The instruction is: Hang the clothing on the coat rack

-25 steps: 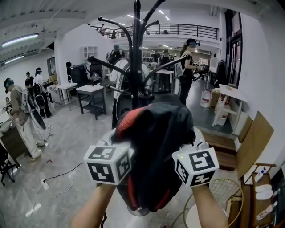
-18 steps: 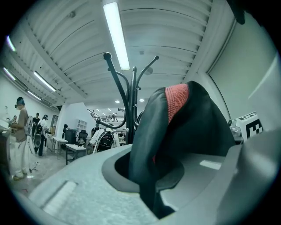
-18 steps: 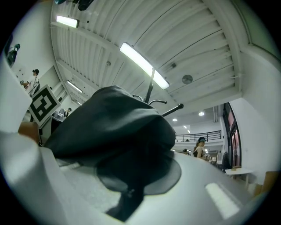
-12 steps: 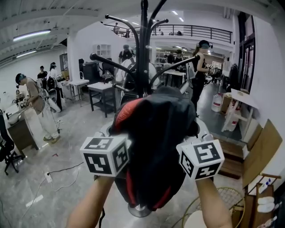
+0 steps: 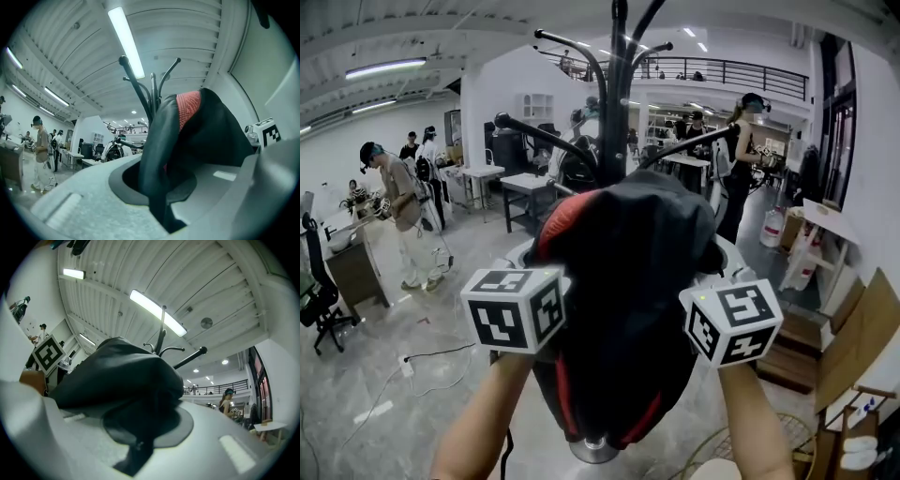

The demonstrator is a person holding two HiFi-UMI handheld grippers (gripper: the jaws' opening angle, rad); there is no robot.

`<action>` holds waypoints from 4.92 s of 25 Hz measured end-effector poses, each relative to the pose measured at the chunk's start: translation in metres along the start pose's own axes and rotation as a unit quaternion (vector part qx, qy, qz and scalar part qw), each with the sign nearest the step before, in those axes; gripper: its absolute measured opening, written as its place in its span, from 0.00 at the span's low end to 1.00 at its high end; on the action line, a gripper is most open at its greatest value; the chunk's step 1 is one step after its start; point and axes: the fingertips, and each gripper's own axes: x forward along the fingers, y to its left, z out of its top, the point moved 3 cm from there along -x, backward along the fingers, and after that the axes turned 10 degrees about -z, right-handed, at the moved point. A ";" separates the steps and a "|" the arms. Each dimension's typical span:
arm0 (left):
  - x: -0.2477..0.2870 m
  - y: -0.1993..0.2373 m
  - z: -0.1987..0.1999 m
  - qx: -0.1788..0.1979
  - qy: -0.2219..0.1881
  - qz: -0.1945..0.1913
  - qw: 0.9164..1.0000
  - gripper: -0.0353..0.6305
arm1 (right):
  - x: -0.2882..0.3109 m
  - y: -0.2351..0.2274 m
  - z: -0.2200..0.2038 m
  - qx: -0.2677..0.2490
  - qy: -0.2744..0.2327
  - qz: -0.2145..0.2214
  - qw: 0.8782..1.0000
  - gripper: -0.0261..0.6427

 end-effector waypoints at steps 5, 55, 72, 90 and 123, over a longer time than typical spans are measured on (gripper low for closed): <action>0.005 0.016 0.003 0.005 0.003 0.015 1.000 0.09 | 0.019 -0.001 -0.004 0.010 0.005 0.013 1.000 0.10; 0.062 0.000 -0.093 -0.037 0.085 0.010 0.996 0.09 | 0.051 -0.006 -0.129 0.107 0.105 0.047 0.988 0.09; 0.061 -0.023 -0.117 -0.031 0.096 0.004 0.995 0.09 | 0.034 0.004 -0.151 0.117 0.110 0.051 0.986 0.09; 0.047 -0.040 -0.122 -0.022 0.109 -0.009 0.994 0.09 | 0.011 0.027 -0.149 0.102 0.111 0.048 0.987 0.10; 0.010 -0.082 -0.104 -0.012 0.099 -0.033 0.994 0.25 | -0.049 0.028 -0.124 0.093 0.130 0.010 0.987 0.19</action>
